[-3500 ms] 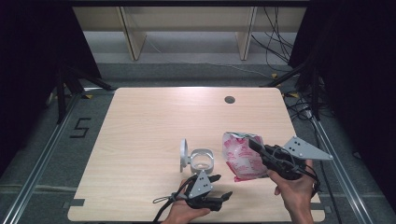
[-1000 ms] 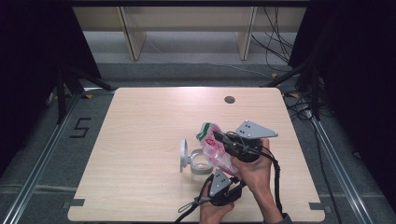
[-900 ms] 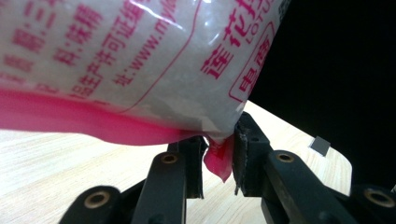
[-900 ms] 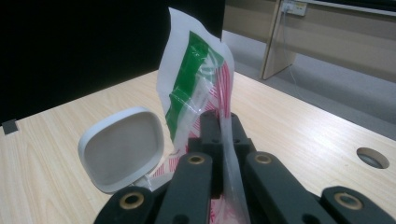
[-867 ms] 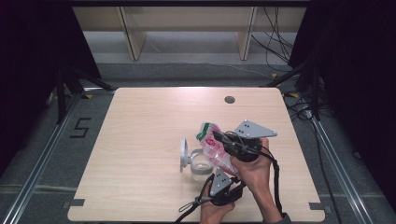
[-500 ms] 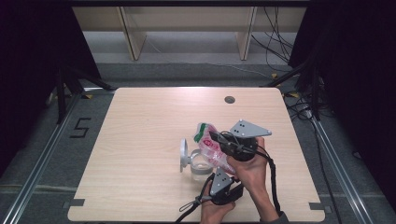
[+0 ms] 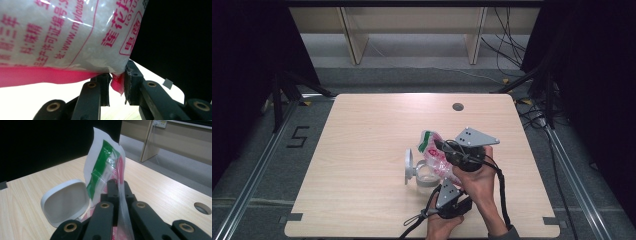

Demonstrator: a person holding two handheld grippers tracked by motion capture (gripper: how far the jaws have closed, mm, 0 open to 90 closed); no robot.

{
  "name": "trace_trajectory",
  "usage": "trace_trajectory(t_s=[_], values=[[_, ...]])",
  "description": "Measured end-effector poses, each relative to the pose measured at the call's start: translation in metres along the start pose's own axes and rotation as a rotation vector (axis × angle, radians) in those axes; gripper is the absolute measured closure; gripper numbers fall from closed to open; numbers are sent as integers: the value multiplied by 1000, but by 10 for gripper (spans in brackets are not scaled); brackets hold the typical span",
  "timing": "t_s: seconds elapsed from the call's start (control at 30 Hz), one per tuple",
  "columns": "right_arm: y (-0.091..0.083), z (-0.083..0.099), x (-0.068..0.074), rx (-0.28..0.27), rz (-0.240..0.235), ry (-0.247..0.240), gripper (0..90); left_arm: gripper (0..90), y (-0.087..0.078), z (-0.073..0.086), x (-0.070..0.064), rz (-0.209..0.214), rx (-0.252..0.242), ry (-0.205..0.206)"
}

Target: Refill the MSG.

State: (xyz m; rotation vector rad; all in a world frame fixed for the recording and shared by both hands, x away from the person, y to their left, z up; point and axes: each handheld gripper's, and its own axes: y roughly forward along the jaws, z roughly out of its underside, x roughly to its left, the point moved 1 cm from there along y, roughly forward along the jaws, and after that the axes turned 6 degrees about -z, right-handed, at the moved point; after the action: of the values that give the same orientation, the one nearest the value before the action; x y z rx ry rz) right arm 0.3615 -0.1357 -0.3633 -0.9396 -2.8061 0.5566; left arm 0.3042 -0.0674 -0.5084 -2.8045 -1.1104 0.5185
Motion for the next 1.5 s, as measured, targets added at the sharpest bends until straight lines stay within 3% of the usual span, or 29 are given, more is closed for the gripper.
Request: trace_trajectory(t_s=[0.07,0.17,0.27,0.33,0.4,0.47,0.53,0.67,0.7,0.8,0.87,0.9,0.97,1.1,1.27,1.37,1.43,1.47,1.5], values=[[1,0,1,-16,15,-5,900,762,1,0,1,6,-3,3],[1,-1,0,-17,-5,-15,900,762,0,-1,0,6,-9,4],[1,-1,0,-18,17,-19,900,762,-1,-2,0,3,-1,3],[0,-1,2,4,-4,8,900,763,-1,-2,0,3,0,2],[2,-2,-1,-12,4,-36,900,763,0,-2,0,3,2,-4],[4,-1,0,-24,21,-25,900,763,0,-2,0,6,-2,-2],[3,-1,1,-2,-2,-6,900,763,0,-2,0,6,-1,-1],[4,-2,1,-16,2,-27,900,764,0,-2,0,18,-11,-3],[4,-2,2,-4,-8,-7,900,764,0,-2,0,9,-3,-3],[3,-2,1,-5,17,-30,900,763,0,-2,-1,19,-17,3],[3,-2,2,-2,3,-24,900,764,1,-3,0,22,-22,0],[3,-2,1,-5,10,-43,900,764,1,-3,0,26,-22,-1],[4,-2,2,-4,3,-20,900,764,0,-3,-1,17,-18,4],[4,-3,1,-7,5,-33,900,765,0,-4,-2,16,-13,4],[3,-3,3,-3,4,-13,900,765,0,-4,-1,17,-10,7],[3,-3,2,-3,5,-15,900,765,1,-4,-1,33,-23,-13],[4,-3,1,-2,3,-51,900,765,1,-4,-1,37,-23,-15],[5,-3,3,-5,-3,-29,900,766,1,-4,-1,33,-21,-14],[5,-3,2,-2,0,-43,900,766,1,-4,-1,32,-25,-14]])
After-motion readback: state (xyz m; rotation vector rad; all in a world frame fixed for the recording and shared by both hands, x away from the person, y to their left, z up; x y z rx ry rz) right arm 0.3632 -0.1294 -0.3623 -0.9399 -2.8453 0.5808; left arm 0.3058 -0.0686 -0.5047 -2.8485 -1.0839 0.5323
